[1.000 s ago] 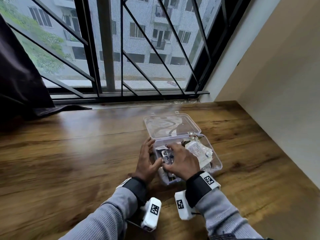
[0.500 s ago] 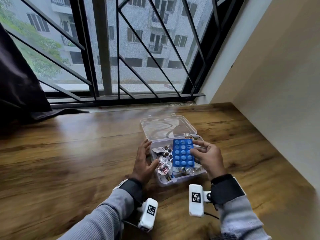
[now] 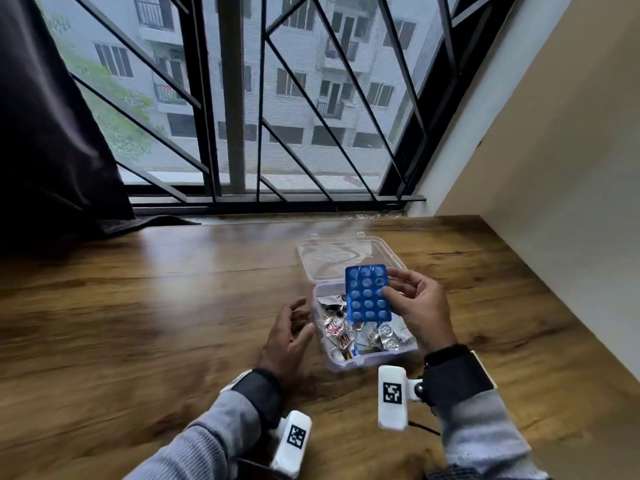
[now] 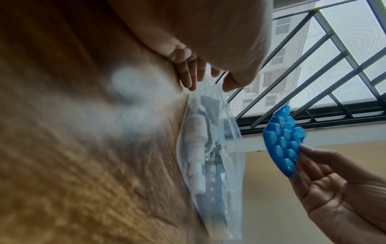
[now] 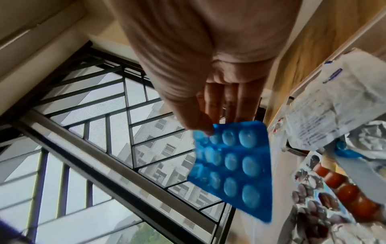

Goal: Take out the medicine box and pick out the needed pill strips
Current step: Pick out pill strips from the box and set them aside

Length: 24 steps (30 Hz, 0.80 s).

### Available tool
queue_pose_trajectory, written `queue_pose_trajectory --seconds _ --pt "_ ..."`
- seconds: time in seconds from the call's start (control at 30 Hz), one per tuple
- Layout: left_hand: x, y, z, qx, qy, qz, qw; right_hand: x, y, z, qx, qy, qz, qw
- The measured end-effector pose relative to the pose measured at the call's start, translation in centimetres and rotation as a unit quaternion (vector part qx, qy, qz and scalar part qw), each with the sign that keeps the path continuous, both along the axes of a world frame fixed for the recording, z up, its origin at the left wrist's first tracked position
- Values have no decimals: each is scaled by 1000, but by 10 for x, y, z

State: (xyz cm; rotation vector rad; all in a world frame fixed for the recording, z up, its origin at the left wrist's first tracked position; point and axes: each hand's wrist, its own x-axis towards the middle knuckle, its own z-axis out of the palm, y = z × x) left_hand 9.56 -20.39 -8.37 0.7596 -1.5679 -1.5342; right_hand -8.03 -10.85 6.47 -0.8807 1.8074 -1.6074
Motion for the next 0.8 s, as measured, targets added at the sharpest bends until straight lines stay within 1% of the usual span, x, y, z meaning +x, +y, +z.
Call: queue_pose_trajectory --seconds 0.03,0.07,0.1,0.13,0.17,0.2,0.23,0.27,0.3,0.33,0.37,0.4,0.43,0.47,0.5,0.53,0.6,0.7,0.73,0.8 --pt "1 1 2 1 1 0 1000 4 1 2 -21 27 13 999" --pt "2 3 4 -1 5 0 1000 8 2 5 -46 79 30 995" --pt "3 4 5 -2 9 2 1000 11 4 7 -73 158 50 983" --pt "4 5 6 -3 13 4 1000 14 7 7 -98 253 72 960" --pt "4 5 7 -4 13 7 1000 14 10 4 -123 346 88 926" --pt "4 5 8 -5 12 6 1000 12 13 -1 -146 418 98 891" --pt "4 6 9 -7 8 4 1000 10 17 -6 -162 457 102 868" --pt "4 6 11 -8 1 2 1000 10 19 -9 -173 469 104 860" --pt "5 6 12 -7 -8 1 1000 10 21 -12 -180 463 103 862" --pt "7 6 14 -6 -17 0 1000 13 22 -13 -182 443 102 872" --pt "11 4 14 -6 -29 -1 1000 17 22 -11 -177 406 102 891" --pt "15 3 16 -9 -45 -3 999 23 19 -9 -164 347 99 918" --pt "20 1 18 -11 -62 -6 998 28 14 -5 -143 270 93 948" --pt "26 -1 20 -8 -76 -9 997 34 7 0 -117 191 94 970" --pt "33 -2 23 1 -80 -10 997 38 -2 3 -88 126 105 982" --pt "40 -2 27 10 -82 -7 997 41 -12 4 -59 84 122 987" --pt "55 -5 34 25 -87 12 996 47 -34 0 1 48 161 986" --pt "75 -14 36 85 -97 40 991 60 -65 -19 91 42 199 975" --pt "80 -17 37 105 -99 39 989 63 -74 -27 120 48 205 970" --pt "84 -20 39 114 -120 20 986 67 -88 -41 171 77 206 960"
